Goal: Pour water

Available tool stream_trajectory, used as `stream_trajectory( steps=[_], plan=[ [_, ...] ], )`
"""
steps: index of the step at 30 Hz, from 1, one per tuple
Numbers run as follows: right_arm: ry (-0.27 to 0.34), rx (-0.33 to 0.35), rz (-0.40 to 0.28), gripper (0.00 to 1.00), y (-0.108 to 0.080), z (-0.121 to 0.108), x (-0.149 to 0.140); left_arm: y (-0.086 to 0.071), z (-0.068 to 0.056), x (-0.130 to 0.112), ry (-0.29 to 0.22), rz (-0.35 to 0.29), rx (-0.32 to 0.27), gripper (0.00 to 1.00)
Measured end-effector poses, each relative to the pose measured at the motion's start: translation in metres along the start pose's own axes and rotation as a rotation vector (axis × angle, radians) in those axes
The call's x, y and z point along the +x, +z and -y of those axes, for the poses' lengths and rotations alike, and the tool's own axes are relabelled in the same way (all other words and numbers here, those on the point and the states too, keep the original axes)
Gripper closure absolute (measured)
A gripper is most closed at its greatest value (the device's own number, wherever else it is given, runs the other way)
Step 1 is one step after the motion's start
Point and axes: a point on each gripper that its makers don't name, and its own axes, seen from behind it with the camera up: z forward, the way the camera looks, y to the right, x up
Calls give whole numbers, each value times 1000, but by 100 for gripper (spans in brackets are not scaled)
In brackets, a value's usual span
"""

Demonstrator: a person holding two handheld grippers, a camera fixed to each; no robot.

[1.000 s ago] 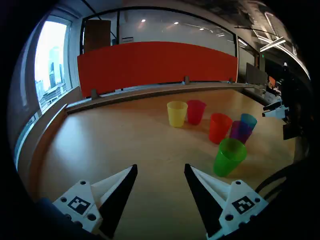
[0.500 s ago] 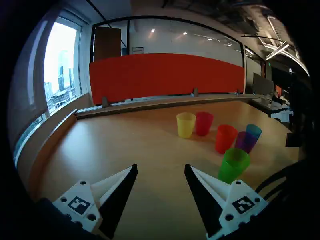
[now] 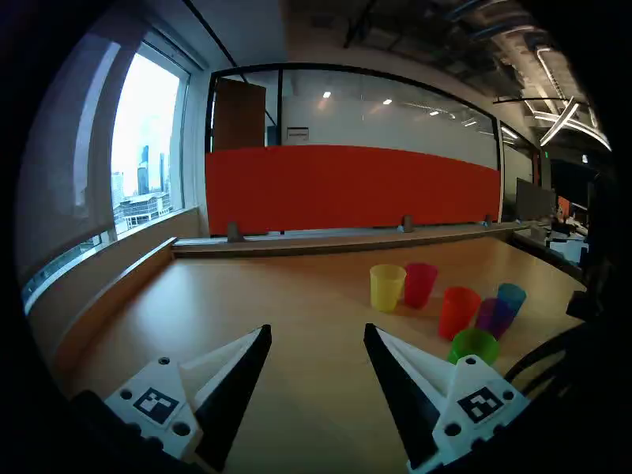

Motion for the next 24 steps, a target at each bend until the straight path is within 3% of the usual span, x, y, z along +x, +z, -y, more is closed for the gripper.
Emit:
stream_trajectory(
  steps=[9,15,24],
  plan=[
    [-1,-28,-123,3,-6,6,19,-3,-5,33,-48,-146,21,13],
    [-23,-61,-204,3,-11,8,33,-7,-4,48,-41,-217,50,13],
    [-36,-74,-226,3,-14,7,37,-11,6,57,-26,-280,107,13]
  ],
)
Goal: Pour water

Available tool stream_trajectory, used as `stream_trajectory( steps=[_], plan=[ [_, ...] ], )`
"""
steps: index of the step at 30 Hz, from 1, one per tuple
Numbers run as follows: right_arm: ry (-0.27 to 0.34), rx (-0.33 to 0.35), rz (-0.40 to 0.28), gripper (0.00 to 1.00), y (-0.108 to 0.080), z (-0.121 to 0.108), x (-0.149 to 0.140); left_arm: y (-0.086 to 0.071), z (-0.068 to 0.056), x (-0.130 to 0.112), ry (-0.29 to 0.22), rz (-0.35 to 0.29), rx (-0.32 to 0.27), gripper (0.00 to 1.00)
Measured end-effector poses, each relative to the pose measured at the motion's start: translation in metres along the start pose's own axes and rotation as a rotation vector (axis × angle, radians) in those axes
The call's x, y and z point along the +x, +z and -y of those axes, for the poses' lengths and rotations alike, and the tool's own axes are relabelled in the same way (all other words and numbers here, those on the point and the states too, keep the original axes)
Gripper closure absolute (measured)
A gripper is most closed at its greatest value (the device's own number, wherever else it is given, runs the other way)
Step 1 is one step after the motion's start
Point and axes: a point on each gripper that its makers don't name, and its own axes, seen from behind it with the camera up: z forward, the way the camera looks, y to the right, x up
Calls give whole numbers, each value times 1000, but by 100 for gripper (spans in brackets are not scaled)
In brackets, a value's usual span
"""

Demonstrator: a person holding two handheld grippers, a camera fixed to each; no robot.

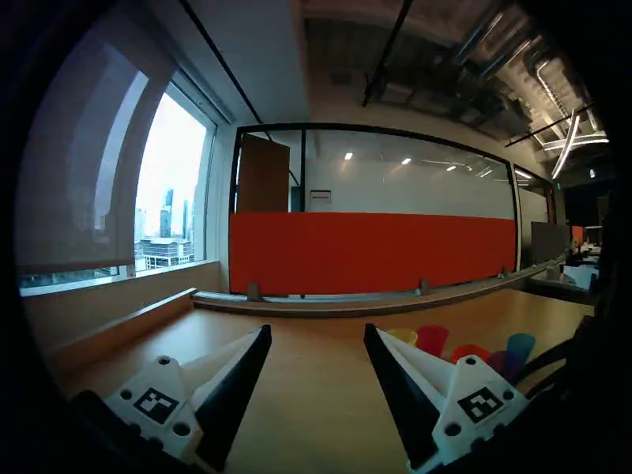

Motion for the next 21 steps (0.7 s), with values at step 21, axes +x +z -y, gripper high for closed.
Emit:
stream_trajectory(
  steps=[21],
  plan=[
    [-41,-53,30,3,-4,-9,-2,4,-5,-50,-13,2,41,13]
  ],
)
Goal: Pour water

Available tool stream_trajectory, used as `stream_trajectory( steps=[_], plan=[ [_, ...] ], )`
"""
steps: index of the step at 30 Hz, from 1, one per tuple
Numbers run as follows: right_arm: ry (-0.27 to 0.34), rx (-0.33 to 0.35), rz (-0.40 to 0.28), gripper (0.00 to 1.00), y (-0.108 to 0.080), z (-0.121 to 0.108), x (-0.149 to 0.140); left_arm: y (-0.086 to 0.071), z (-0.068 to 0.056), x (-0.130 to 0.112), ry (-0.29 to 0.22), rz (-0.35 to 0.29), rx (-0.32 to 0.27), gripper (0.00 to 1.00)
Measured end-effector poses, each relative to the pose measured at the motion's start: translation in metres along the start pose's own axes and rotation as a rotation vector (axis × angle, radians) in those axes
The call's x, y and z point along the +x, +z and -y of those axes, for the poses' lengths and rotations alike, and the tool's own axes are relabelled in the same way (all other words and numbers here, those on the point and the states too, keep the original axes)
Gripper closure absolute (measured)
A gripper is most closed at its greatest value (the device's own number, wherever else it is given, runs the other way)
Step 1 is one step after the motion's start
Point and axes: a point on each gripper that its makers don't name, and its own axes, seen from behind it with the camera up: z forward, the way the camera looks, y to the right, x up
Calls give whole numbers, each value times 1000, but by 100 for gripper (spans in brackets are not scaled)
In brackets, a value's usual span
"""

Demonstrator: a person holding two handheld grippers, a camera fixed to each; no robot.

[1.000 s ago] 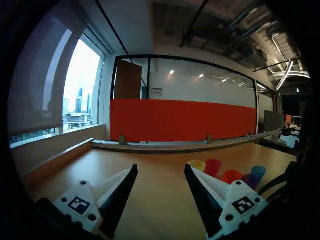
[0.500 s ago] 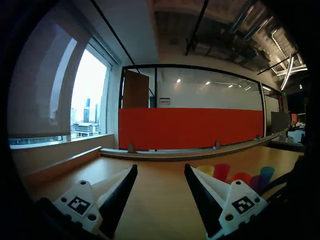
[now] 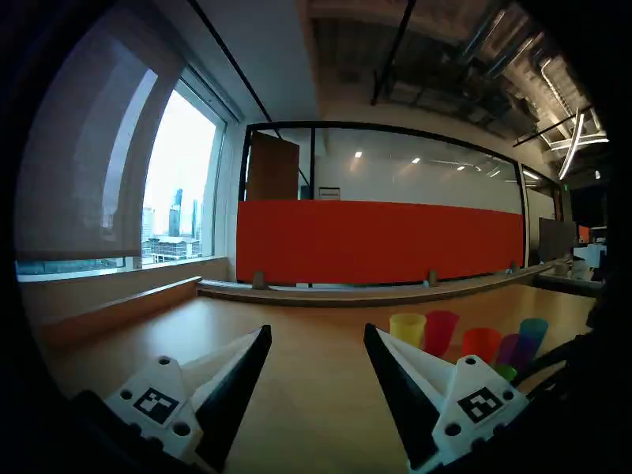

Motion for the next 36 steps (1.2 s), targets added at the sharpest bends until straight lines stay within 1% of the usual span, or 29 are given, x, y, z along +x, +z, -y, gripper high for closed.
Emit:
stream_trajectory(
  steps=[5,14,23,36],
  plan=[
    [-11,-7,7,3,-1,-2,-2,0,-1,-7,4,10,4,13],
    [-4,-6,14,3,-1,-2,-5,1,-4,-19,9,23,5,13],
    [-23,-23,7,3,-1,-8,1,2,-6,-24,20,32,1,13],
    [-28,-15,1,3,-2,-6,6,2,-7,-27,25,40,-1,13]
  ],
)
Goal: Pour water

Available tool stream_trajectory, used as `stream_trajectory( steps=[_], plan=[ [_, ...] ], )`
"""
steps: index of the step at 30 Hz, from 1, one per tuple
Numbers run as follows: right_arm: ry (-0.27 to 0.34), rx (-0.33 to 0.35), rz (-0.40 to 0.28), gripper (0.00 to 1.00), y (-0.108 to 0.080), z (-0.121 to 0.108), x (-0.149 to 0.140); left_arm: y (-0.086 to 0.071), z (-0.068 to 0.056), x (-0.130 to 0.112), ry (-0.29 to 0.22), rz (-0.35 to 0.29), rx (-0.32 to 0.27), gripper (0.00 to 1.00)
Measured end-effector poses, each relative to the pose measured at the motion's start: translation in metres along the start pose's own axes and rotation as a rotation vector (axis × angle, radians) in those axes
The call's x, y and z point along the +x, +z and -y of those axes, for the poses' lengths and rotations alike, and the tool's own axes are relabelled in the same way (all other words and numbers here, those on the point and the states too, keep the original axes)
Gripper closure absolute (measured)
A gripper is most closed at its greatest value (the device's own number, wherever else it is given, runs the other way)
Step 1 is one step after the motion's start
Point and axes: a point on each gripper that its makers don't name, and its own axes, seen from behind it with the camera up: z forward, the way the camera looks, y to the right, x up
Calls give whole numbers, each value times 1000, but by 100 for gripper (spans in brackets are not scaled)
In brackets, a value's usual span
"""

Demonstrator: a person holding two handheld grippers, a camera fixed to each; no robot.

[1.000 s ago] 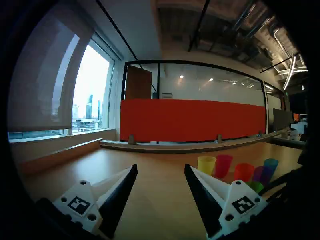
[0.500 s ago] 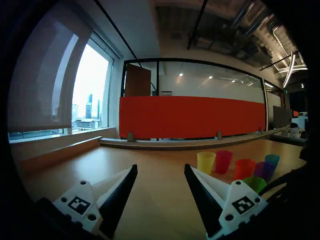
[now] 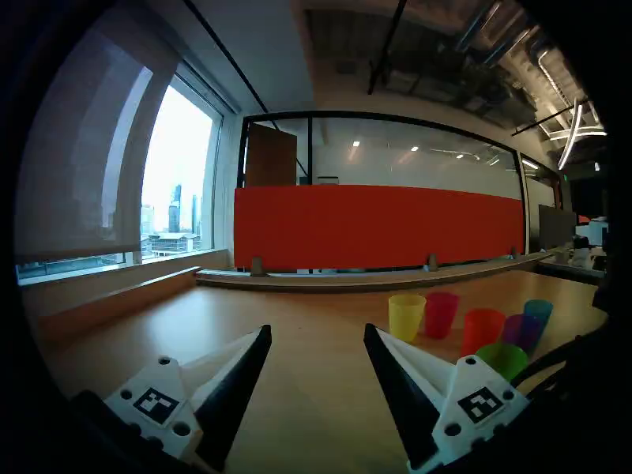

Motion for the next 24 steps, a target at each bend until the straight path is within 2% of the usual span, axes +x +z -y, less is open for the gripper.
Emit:
stream_trajectory(
  steps=[24],
  plan=[
    [-4,5,-23,3,-4,-2,0,-1,1,0,4,3,2,13]
  ],
)
